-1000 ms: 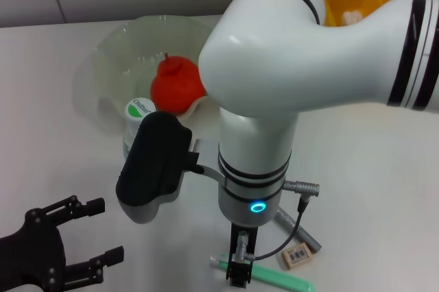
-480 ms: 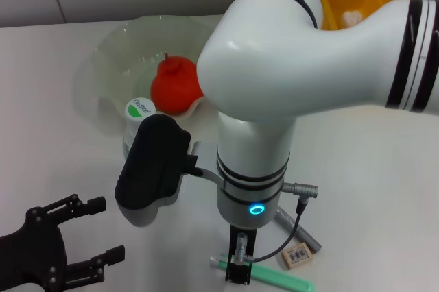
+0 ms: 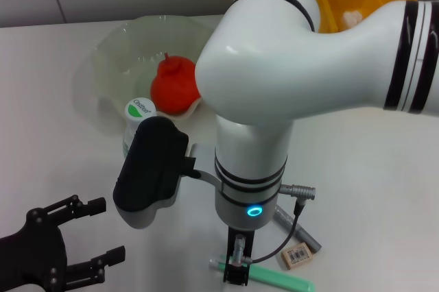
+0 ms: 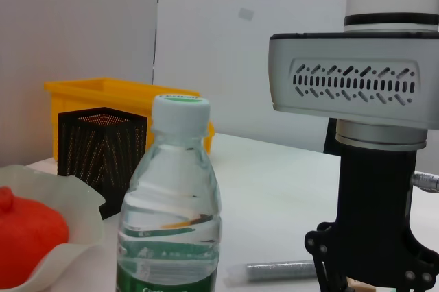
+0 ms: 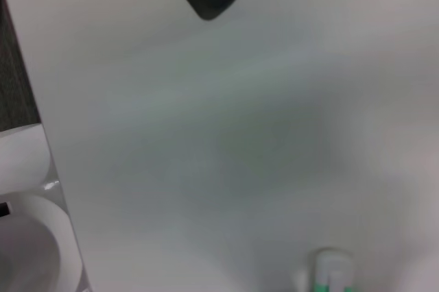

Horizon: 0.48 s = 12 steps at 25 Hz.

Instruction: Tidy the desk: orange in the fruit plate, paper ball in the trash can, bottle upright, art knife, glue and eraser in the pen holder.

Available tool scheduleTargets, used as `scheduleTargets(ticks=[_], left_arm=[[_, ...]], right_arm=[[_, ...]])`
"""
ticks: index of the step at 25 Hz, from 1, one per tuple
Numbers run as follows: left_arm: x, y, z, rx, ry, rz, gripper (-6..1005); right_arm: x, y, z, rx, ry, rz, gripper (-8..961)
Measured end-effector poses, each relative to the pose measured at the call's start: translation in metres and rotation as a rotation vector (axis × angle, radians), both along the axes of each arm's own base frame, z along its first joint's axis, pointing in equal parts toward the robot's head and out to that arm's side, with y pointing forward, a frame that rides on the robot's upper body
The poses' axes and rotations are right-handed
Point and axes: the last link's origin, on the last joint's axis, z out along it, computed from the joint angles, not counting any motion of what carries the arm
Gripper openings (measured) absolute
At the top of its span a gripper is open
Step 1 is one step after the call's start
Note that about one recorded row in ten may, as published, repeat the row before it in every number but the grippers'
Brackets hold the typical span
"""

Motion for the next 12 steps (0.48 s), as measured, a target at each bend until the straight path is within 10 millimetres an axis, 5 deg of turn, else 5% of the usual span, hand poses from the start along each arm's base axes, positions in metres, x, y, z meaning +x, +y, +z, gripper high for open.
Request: scheduleTargets(ticks=[12], left_arm=[[-0.0018, -0.0016, -0.0004, 0.009, 0.006, 0.001, 807]], right_arm=[[-0.0026, -0.0035, 0.0003, -0.018, -0.009, 0.015, 219]])
